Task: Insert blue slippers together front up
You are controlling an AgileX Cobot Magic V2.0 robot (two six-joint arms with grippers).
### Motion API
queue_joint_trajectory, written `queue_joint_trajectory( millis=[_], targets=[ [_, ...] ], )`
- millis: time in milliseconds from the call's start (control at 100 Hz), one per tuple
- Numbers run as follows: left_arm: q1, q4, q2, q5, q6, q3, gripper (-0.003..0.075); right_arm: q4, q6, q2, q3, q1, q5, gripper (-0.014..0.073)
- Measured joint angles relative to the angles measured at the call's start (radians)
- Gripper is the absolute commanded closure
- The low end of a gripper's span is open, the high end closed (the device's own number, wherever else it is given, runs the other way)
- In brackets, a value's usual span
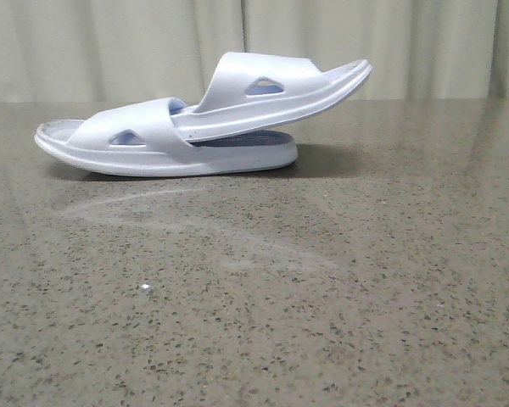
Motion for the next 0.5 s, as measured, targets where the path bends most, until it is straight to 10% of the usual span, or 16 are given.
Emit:
queue_joint_trajectory(
  millis=[500],
  targets=[
    [0.0,0.0,0.0,0.0,0.0,0.0,0.0705,-0.152,0.119,0.0,0.0,0.0,-0.068,0.0672]
  ],
)
